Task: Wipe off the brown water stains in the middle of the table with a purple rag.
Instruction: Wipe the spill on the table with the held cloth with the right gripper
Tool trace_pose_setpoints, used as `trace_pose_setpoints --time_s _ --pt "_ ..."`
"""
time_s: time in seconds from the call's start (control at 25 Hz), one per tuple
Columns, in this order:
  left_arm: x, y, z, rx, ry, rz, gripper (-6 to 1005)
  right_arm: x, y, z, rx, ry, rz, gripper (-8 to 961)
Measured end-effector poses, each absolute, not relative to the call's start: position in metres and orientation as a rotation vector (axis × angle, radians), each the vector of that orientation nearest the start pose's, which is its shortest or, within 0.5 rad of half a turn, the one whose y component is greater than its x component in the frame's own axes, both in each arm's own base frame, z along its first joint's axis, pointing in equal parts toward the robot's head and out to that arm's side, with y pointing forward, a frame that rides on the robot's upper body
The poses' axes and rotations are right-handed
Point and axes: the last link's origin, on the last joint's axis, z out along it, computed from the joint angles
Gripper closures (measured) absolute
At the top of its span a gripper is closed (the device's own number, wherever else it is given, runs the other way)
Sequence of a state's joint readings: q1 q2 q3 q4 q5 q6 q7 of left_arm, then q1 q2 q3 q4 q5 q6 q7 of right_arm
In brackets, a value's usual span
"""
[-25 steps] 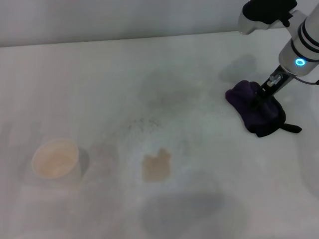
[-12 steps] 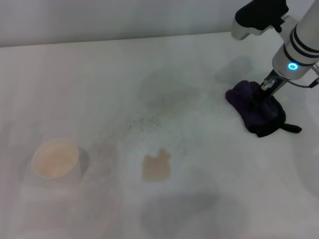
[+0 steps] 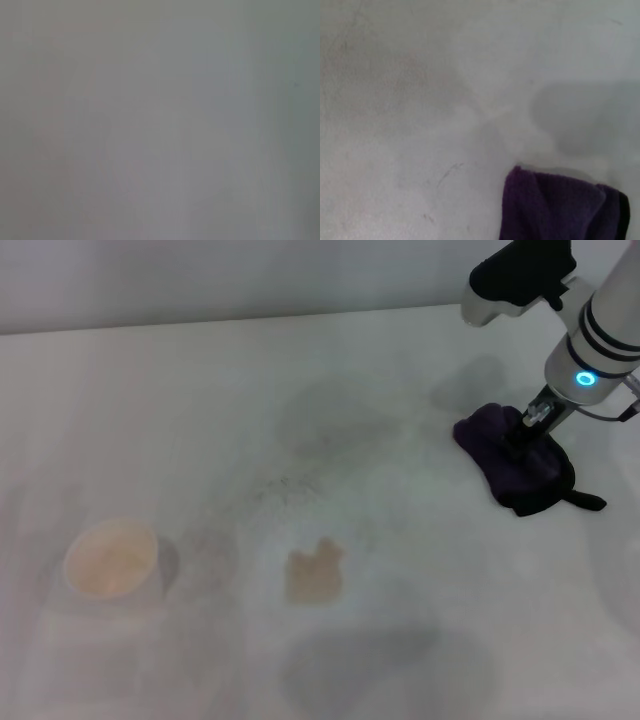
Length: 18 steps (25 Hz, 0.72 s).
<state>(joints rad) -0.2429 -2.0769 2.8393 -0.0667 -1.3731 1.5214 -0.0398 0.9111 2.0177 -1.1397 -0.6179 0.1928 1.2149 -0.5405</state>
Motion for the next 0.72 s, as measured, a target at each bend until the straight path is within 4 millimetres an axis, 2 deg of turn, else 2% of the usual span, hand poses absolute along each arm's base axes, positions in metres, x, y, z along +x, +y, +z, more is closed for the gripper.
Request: trace_pose_setpoints --time_s 0.16,0.32,0.72 --pt "-0.382 0.24 0.037 -1.505 -0.261 -0.5 108 0.262 0.415 -0.004 -2.249 1.145 -0.758 868" --pt "-0.382 0.24 0.037 -1.506 -0.259 -0.499 109 0.256 0.413 -0.009 -2.282 1.16 -0.734 868" --pt "-0.38 0.243 0.037 -1.507 -0.253 -0.508 109 0.207 0.394 -0.049 -2.54 1.085 -0.651 867"
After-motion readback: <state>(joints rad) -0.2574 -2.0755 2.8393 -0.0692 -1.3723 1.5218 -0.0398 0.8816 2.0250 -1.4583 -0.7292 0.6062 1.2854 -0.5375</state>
